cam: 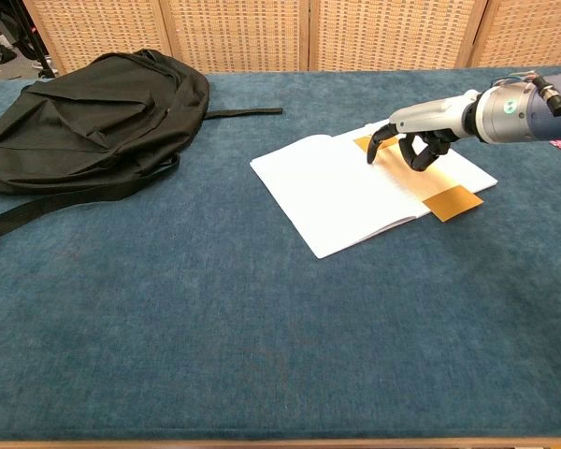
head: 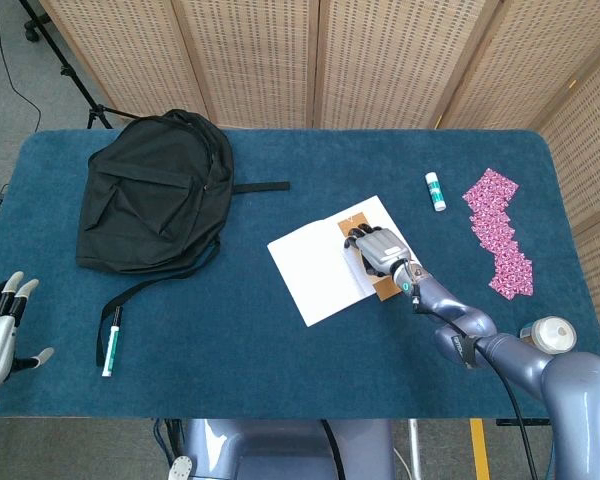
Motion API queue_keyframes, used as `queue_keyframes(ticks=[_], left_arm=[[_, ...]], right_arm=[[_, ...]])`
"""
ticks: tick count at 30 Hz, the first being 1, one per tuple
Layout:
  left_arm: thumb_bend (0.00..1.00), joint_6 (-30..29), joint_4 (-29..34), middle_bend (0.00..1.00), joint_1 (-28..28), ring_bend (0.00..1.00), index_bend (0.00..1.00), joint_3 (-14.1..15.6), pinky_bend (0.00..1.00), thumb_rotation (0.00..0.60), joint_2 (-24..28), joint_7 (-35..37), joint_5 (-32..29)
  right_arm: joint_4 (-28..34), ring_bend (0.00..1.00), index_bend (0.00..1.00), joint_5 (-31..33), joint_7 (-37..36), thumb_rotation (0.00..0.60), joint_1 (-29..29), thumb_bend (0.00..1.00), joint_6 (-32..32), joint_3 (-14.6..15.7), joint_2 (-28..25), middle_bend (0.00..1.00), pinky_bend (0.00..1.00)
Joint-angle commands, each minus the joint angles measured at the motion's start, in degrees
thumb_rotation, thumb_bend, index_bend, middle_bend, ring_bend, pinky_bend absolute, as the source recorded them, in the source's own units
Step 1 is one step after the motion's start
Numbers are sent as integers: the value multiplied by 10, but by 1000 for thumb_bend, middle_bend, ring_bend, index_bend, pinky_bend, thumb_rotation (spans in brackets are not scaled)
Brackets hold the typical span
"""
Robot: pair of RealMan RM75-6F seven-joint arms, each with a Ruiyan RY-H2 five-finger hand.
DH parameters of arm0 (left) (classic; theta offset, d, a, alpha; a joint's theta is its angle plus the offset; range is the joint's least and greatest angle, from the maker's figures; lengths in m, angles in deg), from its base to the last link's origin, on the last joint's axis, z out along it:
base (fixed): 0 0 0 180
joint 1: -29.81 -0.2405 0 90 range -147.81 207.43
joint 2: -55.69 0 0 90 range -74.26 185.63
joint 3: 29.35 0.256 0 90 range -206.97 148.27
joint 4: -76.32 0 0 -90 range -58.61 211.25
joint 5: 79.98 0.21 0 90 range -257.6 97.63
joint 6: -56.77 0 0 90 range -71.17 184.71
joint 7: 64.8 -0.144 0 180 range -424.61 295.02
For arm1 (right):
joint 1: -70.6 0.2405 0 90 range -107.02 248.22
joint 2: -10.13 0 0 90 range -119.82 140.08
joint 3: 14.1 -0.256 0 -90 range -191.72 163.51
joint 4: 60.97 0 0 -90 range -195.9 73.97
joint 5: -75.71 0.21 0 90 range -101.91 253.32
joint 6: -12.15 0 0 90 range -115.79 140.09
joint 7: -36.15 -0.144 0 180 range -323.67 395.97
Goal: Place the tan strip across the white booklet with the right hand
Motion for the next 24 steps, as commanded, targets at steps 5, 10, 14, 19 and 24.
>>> queue_keyframes(ticks=[5,10,14,19,24], left_arm=[[0,0,0,0,0,0,0,0,0,600,-1,-3,-1],[0,1,1,0,1,0,0,0,0,600,-1,-2,-1],[0,0,0,0,0,0,0,0,0,600,0,0,-2],[0,1,-1,0,0,0,0,0,0,600,1,2,-2],[0,0,-1,0,-1,0,0,-1,0,600,2,6,-2]], right_arm=[[5,36,292,-13,1,600,2,1000,-5,3,1,255,163],[-3,36,294,-15,6,600,6,1000,-5,4,7,257,163],[-13,36,294,-10,7,600,10,1000,-3,1,17,258,163],[-28,36,294,0,12,600,14,1000,1,-1,29,258,163],[-44,36,294,12,17,600,19,1000,5,-4,44,258,163]])
